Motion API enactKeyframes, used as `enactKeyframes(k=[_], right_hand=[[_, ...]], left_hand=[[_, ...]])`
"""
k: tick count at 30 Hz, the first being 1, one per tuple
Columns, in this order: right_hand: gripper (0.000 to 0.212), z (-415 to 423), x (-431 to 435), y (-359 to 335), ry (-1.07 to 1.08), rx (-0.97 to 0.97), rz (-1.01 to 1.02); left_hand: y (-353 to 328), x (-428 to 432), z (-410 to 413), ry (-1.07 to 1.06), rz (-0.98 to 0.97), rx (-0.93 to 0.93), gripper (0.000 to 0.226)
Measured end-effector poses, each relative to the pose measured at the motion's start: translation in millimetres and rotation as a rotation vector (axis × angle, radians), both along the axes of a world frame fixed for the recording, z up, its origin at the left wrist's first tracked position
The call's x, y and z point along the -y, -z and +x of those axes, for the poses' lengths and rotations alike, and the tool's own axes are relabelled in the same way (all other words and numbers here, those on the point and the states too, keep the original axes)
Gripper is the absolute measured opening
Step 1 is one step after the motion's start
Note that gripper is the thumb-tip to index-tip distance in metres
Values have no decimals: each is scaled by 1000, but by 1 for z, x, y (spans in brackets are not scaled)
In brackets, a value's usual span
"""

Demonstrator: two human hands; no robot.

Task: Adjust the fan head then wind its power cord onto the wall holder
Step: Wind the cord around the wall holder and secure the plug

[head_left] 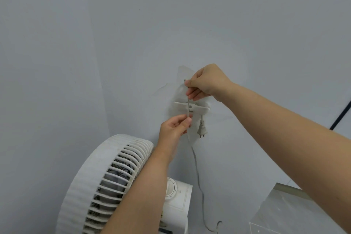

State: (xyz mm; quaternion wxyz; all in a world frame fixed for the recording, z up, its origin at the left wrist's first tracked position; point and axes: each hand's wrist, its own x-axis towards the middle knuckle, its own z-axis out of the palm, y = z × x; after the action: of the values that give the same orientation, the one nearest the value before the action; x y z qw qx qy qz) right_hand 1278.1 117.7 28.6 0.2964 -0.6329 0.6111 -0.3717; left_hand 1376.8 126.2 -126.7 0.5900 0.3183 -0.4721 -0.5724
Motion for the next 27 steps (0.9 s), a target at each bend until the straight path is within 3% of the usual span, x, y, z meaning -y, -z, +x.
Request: enactKeyframes(k=[8, 13, 17, 20, 23, 25, 27], right_hand=[[25, -7, -2, 16, -2, -16, -37], [29, -23, -8, 38, 55, -36, -72], [27, -28, -17, 59, 107, -111, -98], [23, -29, -24, 76, 56, -182, 23], [18, -29, -27, 95, -84, -314, 309], [23, -29, -26, 111, -147, -363, 464], [31, -28, -24, 127, -173, -334, 490]], left_hand=[[-1, 4, 2, -299, -1, 78, 24], [1, 6, 4, -463, 59, 16, 8], [1, 3, 4, -542, 52, 86, 16], [-1, 4, 3, -559, 77, 72, 22], [-1, 6, 3, -556, 102, 36, 16], [0, 5, 4, -551, 104, 38, 14], [0, 6, 4, -543, 102, 36, 18]])
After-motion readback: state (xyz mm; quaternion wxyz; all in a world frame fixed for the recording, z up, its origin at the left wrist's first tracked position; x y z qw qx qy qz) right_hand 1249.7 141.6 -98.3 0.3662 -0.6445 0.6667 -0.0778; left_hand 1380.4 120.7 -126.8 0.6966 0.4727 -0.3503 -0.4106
